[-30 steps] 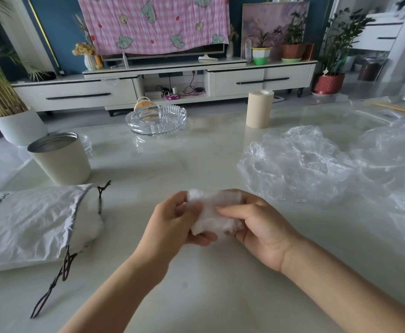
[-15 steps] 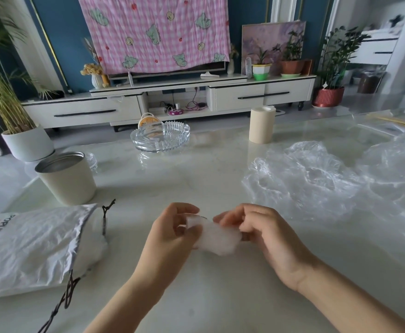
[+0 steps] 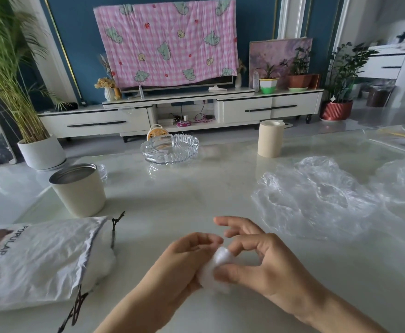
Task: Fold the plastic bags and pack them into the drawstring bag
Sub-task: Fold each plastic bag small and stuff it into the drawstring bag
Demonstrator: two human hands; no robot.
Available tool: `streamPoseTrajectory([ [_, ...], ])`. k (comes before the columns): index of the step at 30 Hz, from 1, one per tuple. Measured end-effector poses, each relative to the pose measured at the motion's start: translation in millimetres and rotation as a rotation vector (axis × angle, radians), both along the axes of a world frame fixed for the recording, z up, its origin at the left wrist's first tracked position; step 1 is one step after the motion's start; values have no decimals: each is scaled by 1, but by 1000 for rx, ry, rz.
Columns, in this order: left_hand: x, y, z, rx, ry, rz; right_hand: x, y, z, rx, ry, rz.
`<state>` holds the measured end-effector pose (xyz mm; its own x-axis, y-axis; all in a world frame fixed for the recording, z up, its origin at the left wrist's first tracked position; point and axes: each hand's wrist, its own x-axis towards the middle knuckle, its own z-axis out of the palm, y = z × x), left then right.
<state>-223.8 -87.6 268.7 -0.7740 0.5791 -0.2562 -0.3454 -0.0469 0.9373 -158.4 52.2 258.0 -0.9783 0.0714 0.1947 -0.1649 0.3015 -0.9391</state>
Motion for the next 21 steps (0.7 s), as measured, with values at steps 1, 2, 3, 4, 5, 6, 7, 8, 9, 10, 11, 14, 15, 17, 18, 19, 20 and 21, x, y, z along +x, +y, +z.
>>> streamPoseTrajectory([
  [1,2,1,2,-11,-80,-40,1,-2,2,-70,0,36],
  [2,3,1,0,-42,-97,-49,1,-3,4,-146,-5,59],
  [3,4,2,0,-97,-56,-35,1,-4,6,-228,-19,59],
  [4,3,2,-4,-190,69,3,1,-4,6,-286,-31,37],
  [5,0,1,-7,-311,289,78,-1,-4,7,-309,-29,4],
  [6,-6,-3,-12,-445,605,175,-2,-3,7,-317,-24,-30],
  [7,-13,-8,-13,-573,948,294,-4,-1,7,-319,-23,-58],
  [8,-19,-15,-13,-681,1245,411,-5,1,5,-323,-28,-71],
  [9,-26,-24,-12,-813,1421,506,-5,3,5,-326,-35,-74],
  [10,-31,-34,-11,-972,1456,575,-5,5,5,-327,-48,-71],
  [11,-38,-44,-12,-1117,1424,617,-6,6,5,-320,-62,-80],
  [14,-47,-66,2,-1440,976,569,-7,9,1,-302,-71,-96],
  [15,-51,-73,5,-1509,832,518,-8,8,-1,-290,-71,-101],
  [17,-59,-82,10,-1596,673,426,-8,8,-2,-266,-62,-106],
  [18,-63,-85,10,-1599,644,405,-9,9,-3,-256,-52,-115],
  [19,-66,-87,9,-1604,628,393,-10,9,-4,-238,-40,-130],
  [20,-67,-88,10,-1619,629,392,-10,10,-6,-218,-24,-150],
  [21,-66,-88,14,-1637,636,402,-12,10,-6,-210,0,-172],
])
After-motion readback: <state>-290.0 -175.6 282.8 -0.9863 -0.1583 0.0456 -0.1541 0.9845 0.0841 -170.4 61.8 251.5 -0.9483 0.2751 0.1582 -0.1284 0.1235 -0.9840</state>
